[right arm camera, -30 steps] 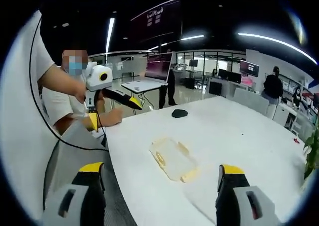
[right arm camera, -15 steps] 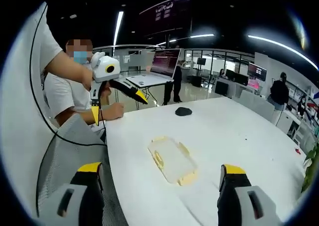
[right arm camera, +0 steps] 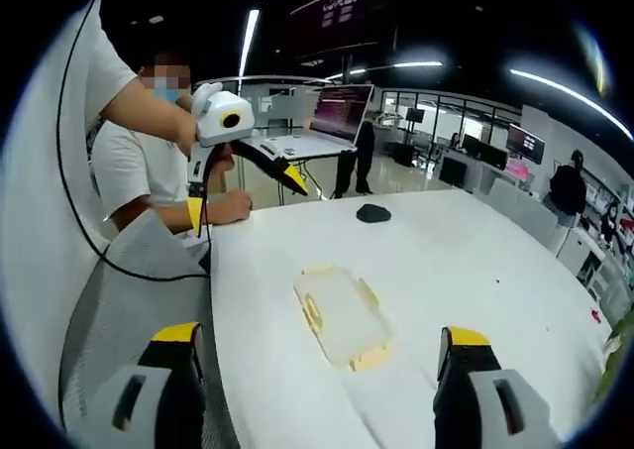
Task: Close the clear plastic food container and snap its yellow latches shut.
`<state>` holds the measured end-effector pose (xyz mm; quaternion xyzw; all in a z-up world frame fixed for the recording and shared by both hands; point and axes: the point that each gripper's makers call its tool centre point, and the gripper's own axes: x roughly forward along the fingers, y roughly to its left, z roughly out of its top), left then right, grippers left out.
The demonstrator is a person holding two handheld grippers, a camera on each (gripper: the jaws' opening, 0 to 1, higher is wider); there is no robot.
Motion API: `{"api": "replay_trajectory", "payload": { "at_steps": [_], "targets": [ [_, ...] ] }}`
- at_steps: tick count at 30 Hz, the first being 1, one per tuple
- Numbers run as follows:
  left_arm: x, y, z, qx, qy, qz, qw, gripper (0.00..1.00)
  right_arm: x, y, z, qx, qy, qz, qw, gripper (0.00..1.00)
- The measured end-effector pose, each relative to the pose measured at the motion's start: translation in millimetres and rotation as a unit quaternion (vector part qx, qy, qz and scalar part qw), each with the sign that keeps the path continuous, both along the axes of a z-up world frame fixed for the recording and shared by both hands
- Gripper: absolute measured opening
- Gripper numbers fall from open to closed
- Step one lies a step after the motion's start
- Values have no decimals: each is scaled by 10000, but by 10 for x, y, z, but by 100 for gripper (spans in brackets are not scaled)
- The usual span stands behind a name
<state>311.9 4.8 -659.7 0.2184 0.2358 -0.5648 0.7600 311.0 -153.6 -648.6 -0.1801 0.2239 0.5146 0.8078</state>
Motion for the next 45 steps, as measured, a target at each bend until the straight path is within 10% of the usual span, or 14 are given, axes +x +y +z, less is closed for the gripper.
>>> {"api": "replay_trajectory", "payload": {
  "at_steps": [45],
  "targets": [
    [348,47,-397,1015,0,-998,9898,95,384,-3,-364,-583,194,431,9972,92]
  ]
}}
